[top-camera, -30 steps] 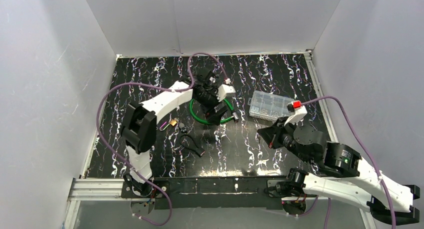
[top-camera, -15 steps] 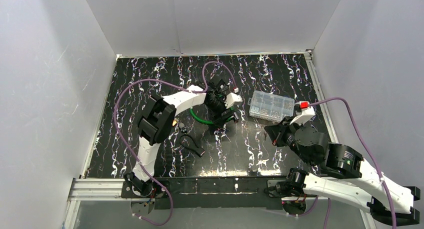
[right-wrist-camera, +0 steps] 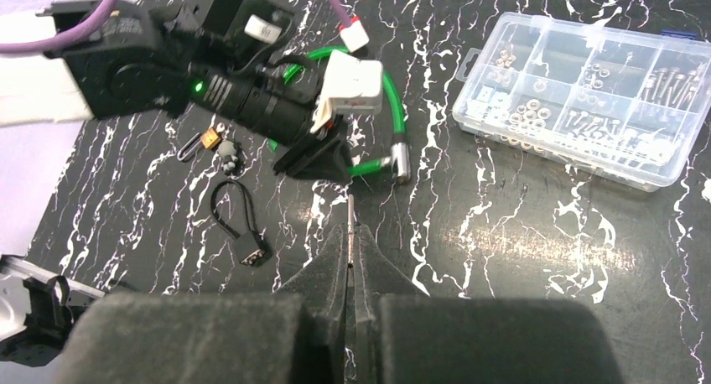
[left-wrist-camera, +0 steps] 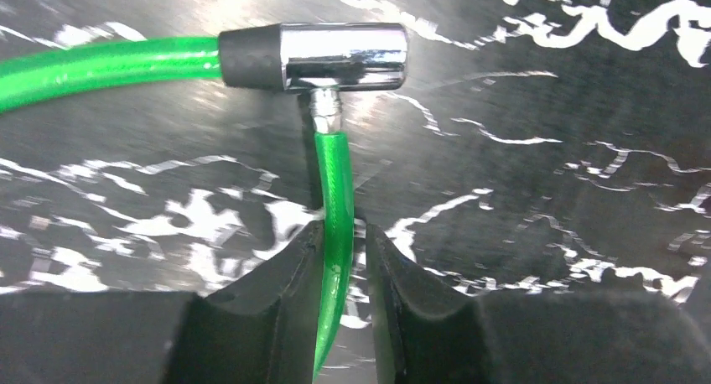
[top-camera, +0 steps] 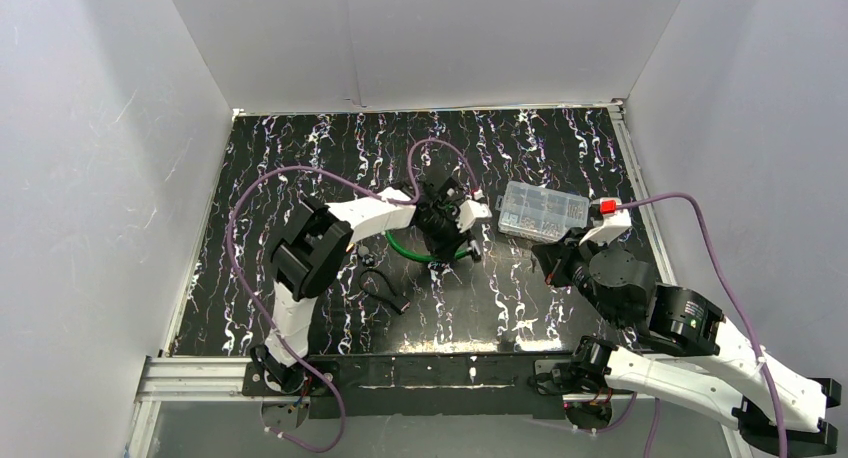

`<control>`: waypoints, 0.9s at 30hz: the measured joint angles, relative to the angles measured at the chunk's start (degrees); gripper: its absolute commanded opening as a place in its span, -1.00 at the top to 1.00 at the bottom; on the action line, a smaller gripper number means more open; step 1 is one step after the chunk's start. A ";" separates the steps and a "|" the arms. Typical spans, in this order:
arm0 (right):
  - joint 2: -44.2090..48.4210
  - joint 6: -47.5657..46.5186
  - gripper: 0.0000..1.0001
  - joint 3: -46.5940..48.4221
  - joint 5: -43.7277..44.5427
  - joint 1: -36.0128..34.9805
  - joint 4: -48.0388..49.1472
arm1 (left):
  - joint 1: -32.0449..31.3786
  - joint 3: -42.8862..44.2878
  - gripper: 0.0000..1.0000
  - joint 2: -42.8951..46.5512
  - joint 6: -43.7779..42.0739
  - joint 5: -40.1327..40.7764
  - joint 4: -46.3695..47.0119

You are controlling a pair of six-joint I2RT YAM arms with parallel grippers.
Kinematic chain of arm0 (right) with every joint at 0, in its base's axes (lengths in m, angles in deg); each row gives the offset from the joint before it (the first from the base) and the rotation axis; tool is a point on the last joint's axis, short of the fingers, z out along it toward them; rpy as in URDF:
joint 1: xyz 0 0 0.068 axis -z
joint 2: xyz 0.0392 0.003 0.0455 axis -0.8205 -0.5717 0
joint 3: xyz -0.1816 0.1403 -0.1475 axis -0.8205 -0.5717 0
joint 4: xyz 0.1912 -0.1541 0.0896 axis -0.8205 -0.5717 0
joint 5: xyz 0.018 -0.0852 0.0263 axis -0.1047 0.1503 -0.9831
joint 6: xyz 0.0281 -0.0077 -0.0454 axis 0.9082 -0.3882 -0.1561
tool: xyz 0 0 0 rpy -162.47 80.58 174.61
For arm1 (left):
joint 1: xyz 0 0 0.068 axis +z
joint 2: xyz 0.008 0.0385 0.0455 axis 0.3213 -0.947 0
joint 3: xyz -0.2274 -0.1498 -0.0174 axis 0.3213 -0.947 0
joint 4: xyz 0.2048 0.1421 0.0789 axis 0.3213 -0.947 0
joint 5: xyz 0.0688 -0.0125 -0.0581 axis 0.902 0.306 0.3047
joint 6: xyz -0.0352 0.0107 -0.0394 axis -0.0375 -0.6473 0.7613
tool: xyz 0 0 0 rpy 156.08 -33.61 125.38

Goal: Unlock with the key
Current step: Move the lock to the center of the board, then pick up the lock from the center of the board.

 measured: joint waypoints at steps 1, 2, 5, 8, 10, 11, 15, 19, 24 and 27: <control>0.00 -0.20 0.97 0.00 0.00 0.17 0.00 | -0.57 -2.10 0.33 1.40 2.12 0.02 0.50; 0.00 -0.33 0.97 0.00 0.00 0.33 0.00 | -1.09 -2.60 0.23 1.81 2.64 0.07 0.46; 0.00 -0.42 0.97 -0.02 -0.04 0.48 0.02 | -2.99 -5.57 -0.28 4.20 8.87 -0.09 0.15; 0.00 -0.39 0.97 -0.24 -0.24 0.74 0.13 | -4.33 -6.43 -0.87 5.64 13.92 -0.24 -0.74; 0.00 -0.35 0.97 -0.79 -0.39 0.96 0.44 | -4.72 -6.27 -0.96 6.19 16.00 -0.35 -2.05; 0.00 -0.35 0.97 -1.07 -0.48 1.09 0.44 | -4.74 -5.64 -0.96 6.21 16.17 -0.50 -3.58; -0.04 -0.35 0.97 -1.68 -0.94 1.75 0.46 | -3.50 0.15 -0.96 6.21 9.75 -3.89 -10.84; 0.09 -0.35 0.97 -1.70 -1.29 2.43 0.48 | -0.39 11.85 -0.96 5.64 -4.70 -8.17 -18.14; 0.13 -0.37 0.97 -1.70 -1.38 3.23 0.96 | 2.91 22.43 -0.96 1.66 -22.84 -9.62 -19.96; 0.22 -0.31 0.97 -1.70 -1.33 3.45 0.94 | 3.08 20.74 -0.96 -0.81 -33.29 -9.88 -20.04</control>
